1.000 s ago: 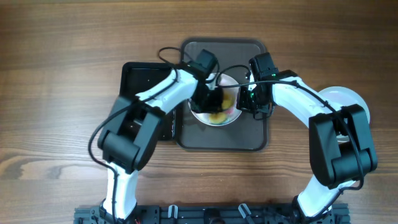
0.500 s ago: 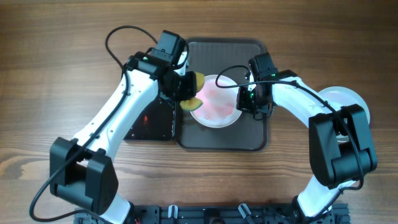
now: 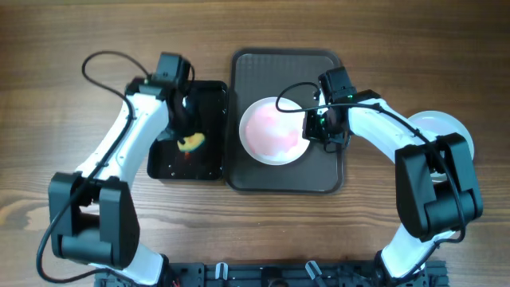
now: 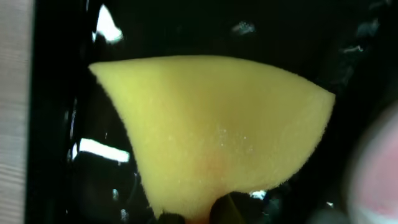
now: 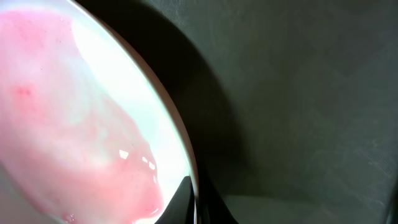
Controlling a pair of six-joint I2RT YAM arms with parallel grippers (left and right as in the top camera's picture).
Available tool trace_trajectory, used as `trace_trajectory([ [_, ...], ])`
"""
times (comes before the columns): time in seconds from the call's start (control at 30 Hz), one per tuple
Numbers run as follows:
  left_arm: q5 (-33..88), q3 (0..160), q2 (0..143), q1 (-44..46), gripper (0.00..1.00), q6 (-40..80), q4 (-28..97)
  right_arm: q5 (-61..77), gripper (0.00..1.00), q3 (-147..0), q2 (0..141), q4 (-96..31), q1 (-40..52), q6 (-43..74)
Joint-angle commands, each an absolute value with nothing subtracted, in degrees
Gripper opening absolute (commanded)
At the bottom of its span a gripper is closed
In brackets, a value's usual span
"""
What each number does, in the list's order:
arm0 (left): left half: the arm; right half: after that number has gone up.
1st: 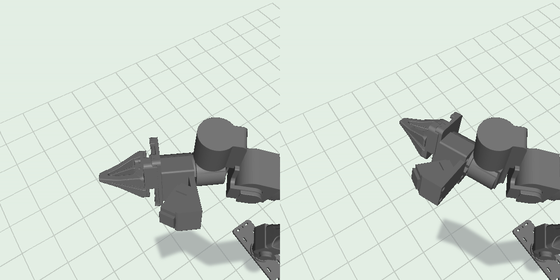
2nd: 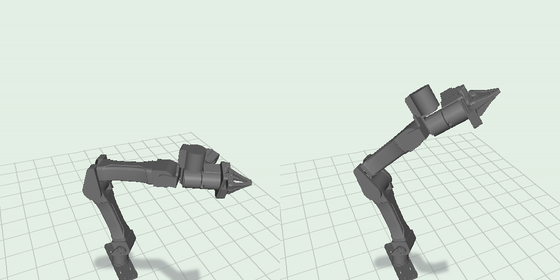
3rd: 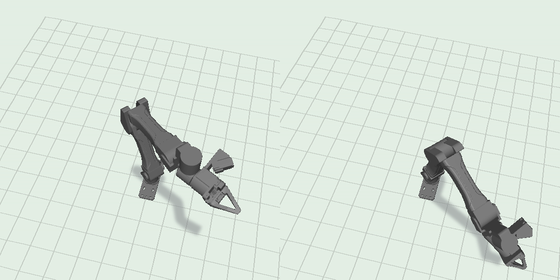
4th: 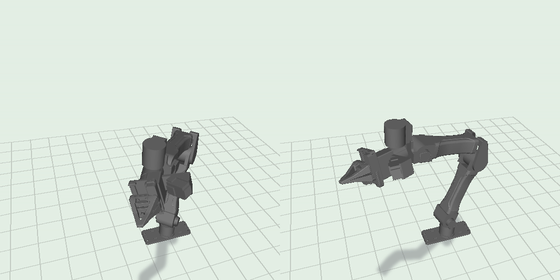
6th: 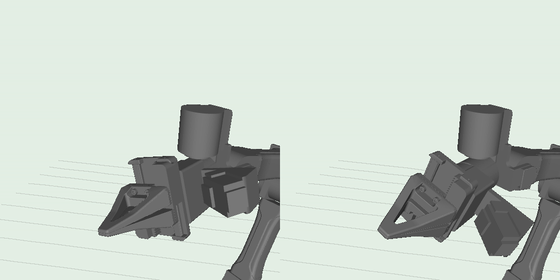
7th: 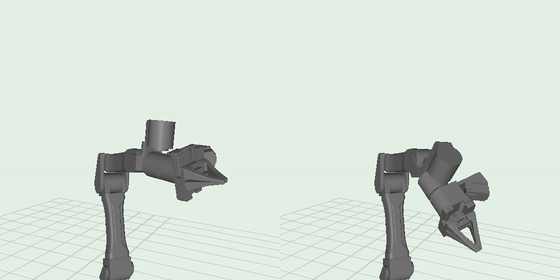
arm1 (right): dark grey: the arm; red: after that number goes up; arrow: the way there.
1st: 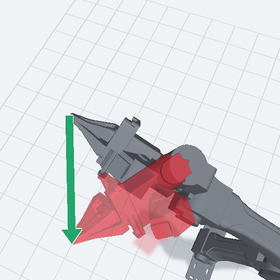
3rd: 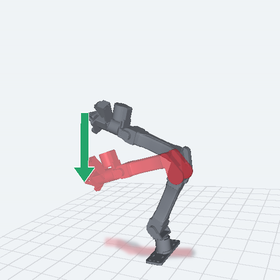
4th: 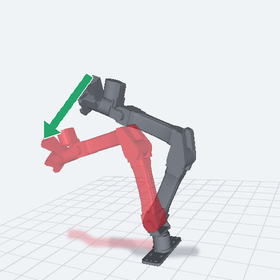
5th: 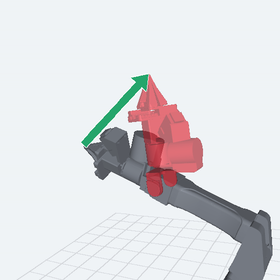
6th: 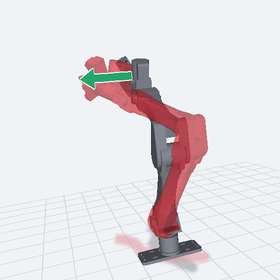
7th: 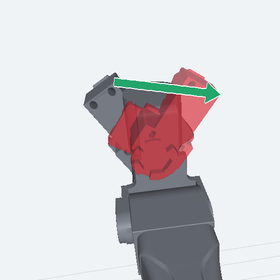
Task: Clean dirty plates on tray and stack at the side
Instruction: 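Carry the sponge back and drop it into the black tray, then lift the plate with the right gripper and tilt it over the black tray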
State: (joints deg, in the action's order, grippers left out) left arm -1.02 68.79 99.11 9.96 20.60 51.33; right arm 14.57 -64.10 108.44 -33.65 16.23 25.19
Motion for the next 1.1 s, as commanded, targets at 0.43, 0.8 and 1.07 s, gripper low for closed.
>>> trace_trajectory([
  [0.43, 0.56, 60.64, 95.85, 9.5, 0.85, 19.94, 44.31, 8.05, 0.04, -63.0, 99.72, -37.71, 16.27, 24.38],
  [0.8, 5.48, 68.6, 78.15, 9.45, 1.0, 20.4, 57.12, 4.86, 0.04, -71.9, 90.11, -46.19, 19.64, 22.72],
  [1.07, 7.05, 68.6, 59.68, 9.45, 1.0, 22.55, 57.52, -3.77, 0.04, -78.0, 90.24, -40.58, 30.46, 22.11],
])
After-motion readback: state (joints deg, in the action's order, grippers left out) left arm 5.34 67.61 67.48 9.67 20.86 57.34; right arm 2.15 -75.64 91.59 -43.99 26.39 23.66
